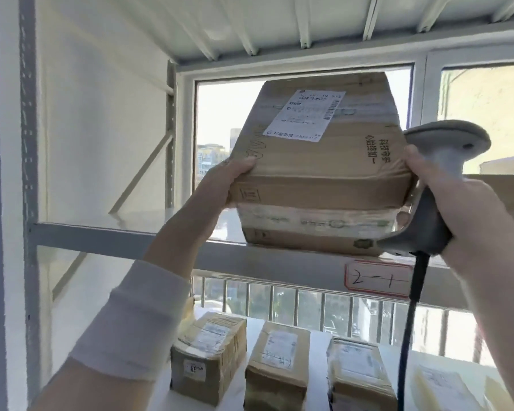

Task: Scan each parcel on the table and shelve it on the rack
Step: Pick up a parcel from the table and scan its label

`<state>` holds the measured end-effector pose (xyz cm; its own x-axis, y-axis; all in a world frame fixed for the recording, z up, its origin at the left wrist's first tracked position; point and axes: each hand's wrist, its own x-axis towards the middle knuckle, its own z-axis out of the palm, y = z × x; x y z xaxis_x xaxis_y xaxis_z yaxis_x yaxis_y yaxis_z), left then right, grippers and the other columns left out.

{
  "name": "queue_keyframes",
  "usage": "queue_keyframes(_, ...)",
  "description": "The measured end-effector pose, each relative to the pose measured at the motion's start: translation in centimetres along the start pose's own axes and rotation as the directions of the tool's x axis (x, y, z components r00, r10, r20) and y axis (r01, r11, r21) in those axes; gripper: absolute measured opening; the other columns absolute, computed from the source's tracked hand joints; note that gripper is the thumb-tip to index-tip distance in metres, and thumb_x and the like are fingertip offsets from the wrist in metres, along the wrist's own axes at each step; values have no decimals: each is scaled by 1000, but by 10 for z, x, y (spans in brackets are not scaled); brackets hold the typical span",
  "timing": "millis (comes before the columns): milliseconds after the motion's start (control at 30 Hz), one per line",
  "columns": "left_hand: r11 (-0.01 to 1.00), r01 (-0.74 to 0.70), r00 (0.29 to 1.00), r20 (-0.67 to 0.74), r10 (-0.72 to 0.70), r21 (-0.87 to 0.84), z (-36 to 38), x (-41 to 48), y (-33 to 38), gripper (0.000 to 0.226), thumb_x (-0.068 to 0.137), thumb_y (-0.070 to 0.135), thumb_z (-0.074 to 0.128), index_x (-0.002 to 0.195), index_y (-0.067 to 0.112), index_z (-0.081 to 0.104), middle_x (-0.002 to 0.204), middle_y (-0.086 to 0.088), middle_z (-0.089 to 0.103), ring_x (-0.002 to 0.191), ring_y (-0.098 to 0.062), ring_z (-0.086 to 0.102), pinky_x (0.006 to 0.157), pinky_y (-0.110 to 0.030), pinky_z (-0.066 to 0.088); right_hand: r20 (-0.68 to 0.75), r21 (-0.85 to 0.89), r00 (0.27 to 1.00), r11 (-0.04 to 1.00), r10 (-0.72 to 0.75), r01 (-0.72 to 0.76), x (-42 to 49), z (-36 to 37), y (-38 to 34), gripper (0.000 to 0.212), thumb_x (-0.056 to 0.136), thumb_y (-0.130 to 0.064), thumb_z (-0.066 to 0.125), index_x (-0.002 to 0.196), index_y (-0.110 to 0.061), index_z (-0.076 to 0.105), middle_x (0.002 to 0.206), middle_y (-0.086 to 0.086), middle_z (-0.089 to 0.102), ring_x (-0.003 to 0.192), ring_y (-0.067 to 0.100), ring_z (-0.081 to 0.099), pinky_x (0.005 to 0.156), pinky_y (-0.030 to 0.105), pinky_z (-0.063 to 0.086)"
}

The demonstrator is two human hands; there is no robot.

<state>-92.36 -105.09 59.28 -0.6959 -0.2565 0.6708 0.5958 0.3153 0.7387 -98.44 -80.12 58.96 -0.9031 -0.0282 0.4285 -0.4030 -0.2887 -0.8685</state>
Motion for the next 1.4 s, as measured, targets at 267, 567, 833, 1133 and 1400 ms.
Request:
queue_keyframes(267,971,127,992,-16,-126,204,-13,81,-24,32,86,46,46,68,22,57,47,12,57,55,-11,53,57,-27,37,-99,22,983,988,155,-154,48,41,4,59,60,-59,77,90,-11,61,95,13,62,83,31,66,74,48,56)
queue_keyframes(567,921,192,976,32,-215,338,-12,99,-33,40,88,51,39,73,19,57,62,3,61,53,-10,60,52,-22,43,-131,38,968,976,216,-213,59,48,3,45,64,-47,81,80,-9,60,60,9,67,67,26,70,63,44,59)
queue_keyframes(833,815,179,958,91,-272,551,-21,114,-23,42,92,50,37,80,15,57,84,-5,62,81,-19,56,71,-31,46,-99,85,968,971,232,-224,61,45,-3,29,74,-33,77,84,-12,60,57,5,64,48,15,61,46,26,55)
queue_keyframes(1133,511,-512,850,491,189,690,1,121,12,92,60,76,48,140,31,39,145,11,41,129,-2,35,101,-23,24,-74,84,981,981,181,-174,69,39,-3,25,83,-30,68,99,-13,57,72,6,66,53,12,60,41,17,49)
queue_keyframes(1400,433,-482,819,568,-85,761,23,145,-9,68,59,64,65,118,36,48,85,21,55,73,2,54,57,-19,35,-5,70,986,984,165,-164,78,32,4,23,88,-30,61,100,-12,57,83,3,63,59,10,53,39,14,42)
